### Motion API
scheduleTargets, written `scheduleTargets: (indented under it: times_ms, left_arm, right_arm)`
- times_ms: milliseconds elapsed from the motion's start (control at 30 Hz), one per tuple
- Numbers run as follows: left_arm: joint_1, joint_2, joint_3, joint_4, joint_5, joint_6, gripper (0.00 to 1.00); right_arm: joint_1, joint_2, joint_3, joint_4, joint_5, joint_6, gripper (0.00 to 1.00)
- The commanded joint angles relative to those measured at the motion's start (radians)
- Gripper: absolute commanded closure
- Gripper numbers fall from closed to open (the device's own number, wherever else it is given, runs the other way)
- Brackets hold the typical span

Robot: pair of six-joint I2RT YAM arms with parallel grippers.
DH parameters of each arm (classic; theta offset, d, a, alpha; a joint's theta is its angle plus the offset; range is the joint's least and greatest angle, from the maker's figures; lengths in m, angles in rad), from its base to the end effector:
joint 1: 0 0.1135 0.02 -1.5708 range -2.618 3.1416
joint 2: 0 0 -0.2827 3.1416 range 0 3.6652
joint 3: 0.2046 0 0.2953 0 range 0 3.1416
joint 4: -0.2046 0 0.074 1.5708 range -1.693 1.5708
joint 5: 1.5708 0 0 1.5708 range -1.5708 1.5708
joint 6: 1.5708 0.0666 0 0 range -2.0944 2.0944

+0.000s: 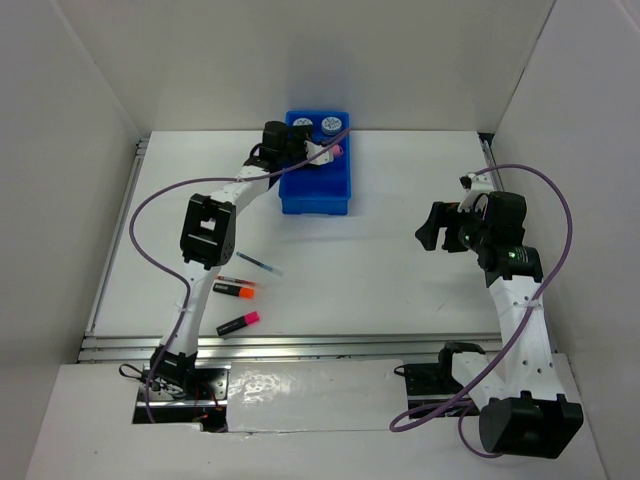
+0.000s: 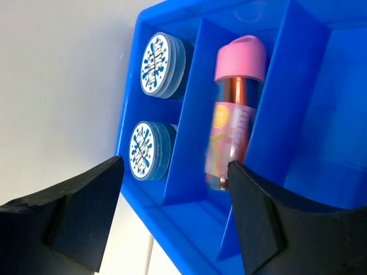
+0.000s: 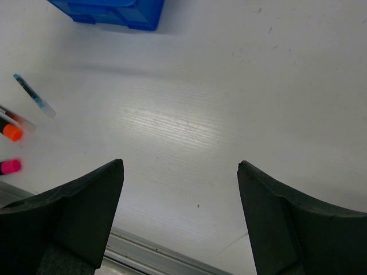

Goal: Sort the stationery into containers
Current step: Place the stationery into the container, then grab a piece of stationery with the left arm

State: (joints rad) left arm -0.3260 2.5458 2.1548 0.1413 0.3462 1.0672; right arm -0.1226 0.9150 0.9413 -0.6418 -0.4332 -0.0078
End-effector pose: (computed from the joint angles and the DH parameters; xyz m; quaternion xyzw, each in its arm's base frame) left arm 0.6337 -0.2381 0.1836 0.5801 0.5288 0.0921 0.6126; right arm 0.2464 -0.0022 0.3275 -0.0489 0.8716 0.1612 0.4604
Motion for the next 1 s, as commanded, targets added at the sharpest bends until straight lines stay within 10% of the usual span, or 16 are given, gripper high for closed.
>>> scheduleTargets:
  times_ms: [0, 233, 433, 633, 767, 967]
  left_arm:
    - [-0.002, -0.053, -0.005, 0.085, 0.047, -0.027, 0.15]
    - [0.007, -0.275, -0.115, 0.120, 0.033, -0.266, 0.26]
    - [0.183, -0.631, -0.142, -0.398, 0.262, -0.630, 0.29]
    - [0.431, -0.957, -0.485, -1.003, 0.566, -0.306, 0.31]
    - [0.522, -1.179, -0.809, -1.294, 0.512, 0.235, 0.32]
    - [0.544, -1.334, -1.171, -1.289, 0.398, 0.398, 0.40]
  right_arm:
    - [-0.008, -0.002, 0.004, 0.051, -0.013, 0.006, 0.14]
    - [0.001, -0.010, 0.027, 0.042, -0.015, -0.014, 0.14]
    - [0.012, -0.031, 0.008, 0.045, -0.039, -0.067, 0.14]
    - [0.054, -0.016, -0.012, 0.017, -0.045, -0.110, 0.14]
    - [0.080, -0.022, -0.032, 0.025, -0.030, -0.127, 0.14]
    - [0.104, -0.024, -0.038, 0.031, -0.041, -0.133, 0.14]
